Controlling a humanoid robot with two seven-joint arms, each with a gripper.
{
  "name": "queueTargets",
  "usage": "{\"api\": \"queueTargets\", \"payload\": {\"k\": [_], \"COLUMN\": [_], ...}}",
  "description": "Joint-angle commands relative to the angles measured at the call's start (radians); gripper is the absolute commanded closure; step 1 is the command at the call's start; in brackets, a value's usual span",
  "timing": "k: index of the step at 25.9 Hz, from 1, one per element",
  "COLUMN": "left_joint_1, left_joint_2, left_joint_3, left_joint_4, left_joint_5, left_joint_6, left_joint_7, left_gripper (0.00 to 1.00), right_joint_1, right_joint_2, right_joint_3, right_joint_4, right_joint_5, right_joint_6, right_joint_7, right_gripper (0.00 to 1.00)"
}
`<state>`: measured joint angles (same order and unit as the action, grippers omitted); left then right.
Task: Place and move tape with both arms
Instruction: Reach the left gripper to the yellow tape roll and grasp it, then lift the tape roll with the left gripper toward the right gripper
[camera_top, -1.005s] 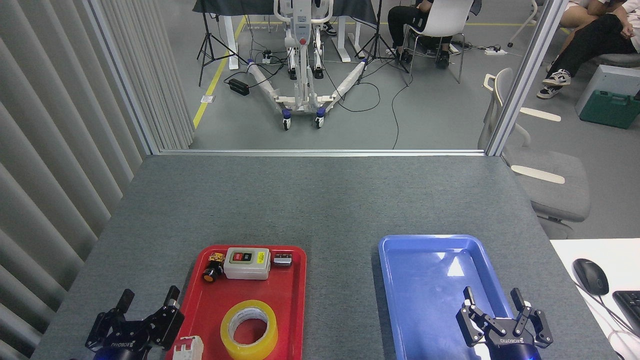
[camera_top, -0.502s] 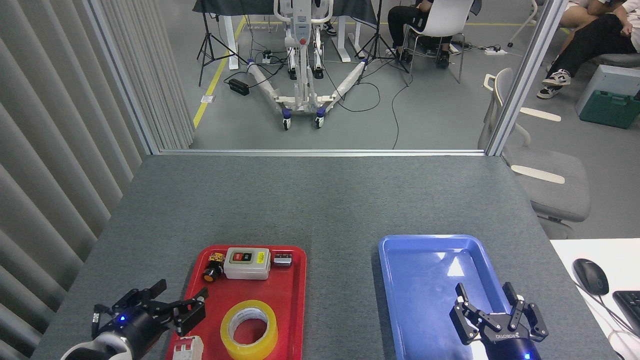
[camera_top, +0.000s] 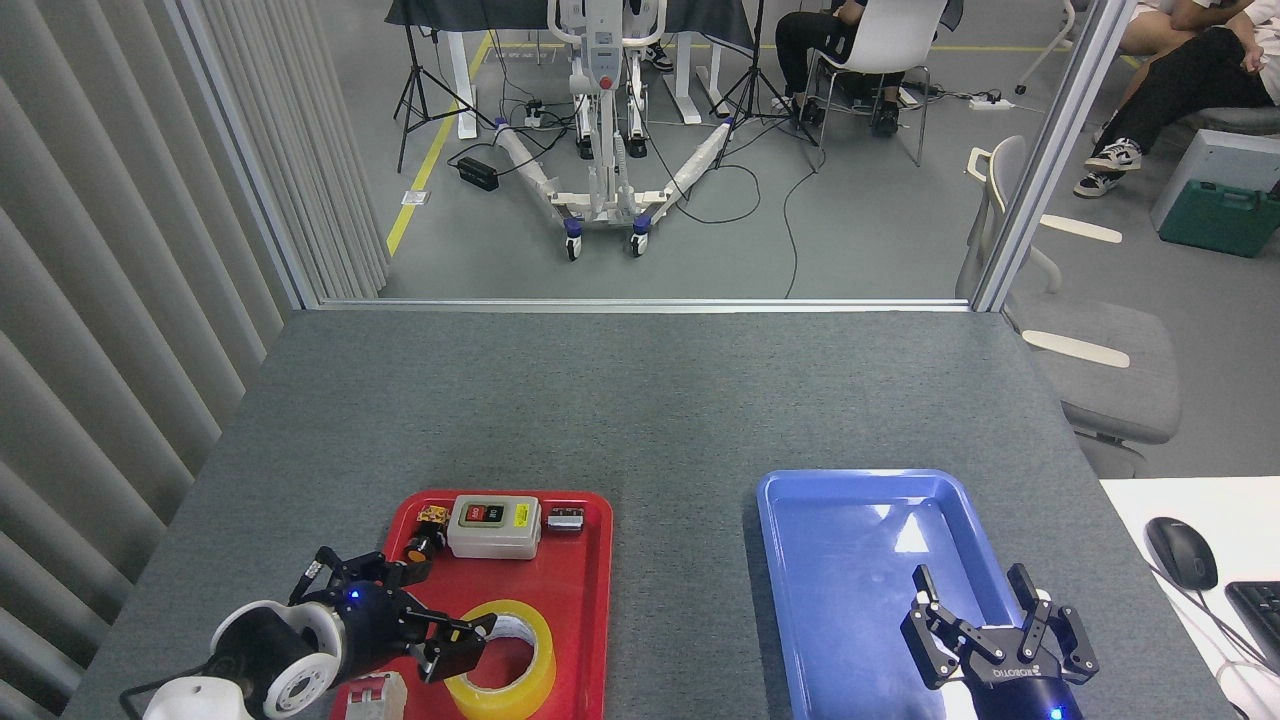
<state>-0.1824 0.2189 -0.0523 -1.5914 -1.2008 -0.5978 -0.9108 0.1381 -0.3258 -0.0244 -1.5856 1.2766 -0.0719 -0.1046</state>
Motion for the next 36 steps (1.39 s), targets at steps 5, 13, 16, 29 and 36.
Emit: {"api": "queueTargets", "payload": {"k": [5,13,16,29,36], "left_joint_1": [-0.048,-0.057,-0.069,-0.080,-0.078], "left_joint_2": [-0.033,-0.053,-0.055,-0.069,-0.182], "left_joint_3": [-0.003,-0.003,-0.005,0.040,0.107], "left_joint_4": [0.156,0.202,0.226,0.171,0.206], "left_joint_5": [-0.033,-0.033,-0.033,0.234,0.739], "left_joint_6": [-0.042,-0.039,-0.043,-0.128,-0.188], "left_joint_7": [-0.028,-0.028,-0.036,-0.050,-0.034], "left_gripper": [0.08,0.47,0.64,1.00,1.00], "right_joint_1": [0.000,0.000,0.000,0.005,0.003], "right_joint_2": [-0.001,0.004,0.004,0.011,0.022], "right_joint_3": [-0.003,-0.009,-0.009,-0.011,-0.005], "right_joint_4": [-0.007,-0.007,-0.005,0.006,0.016], "right_joint_5": [-0.005,-0.005,-0.005,0.000,0.033], "right_joint_6": [0.006,-0.003,-0.002,0.007,-0.006], "right_joint_7": [0.000,-0.001,-0.004,-0.055,-0.056], "right_gripper": [0.00,0.00,0.00,0.00,0.00]}}
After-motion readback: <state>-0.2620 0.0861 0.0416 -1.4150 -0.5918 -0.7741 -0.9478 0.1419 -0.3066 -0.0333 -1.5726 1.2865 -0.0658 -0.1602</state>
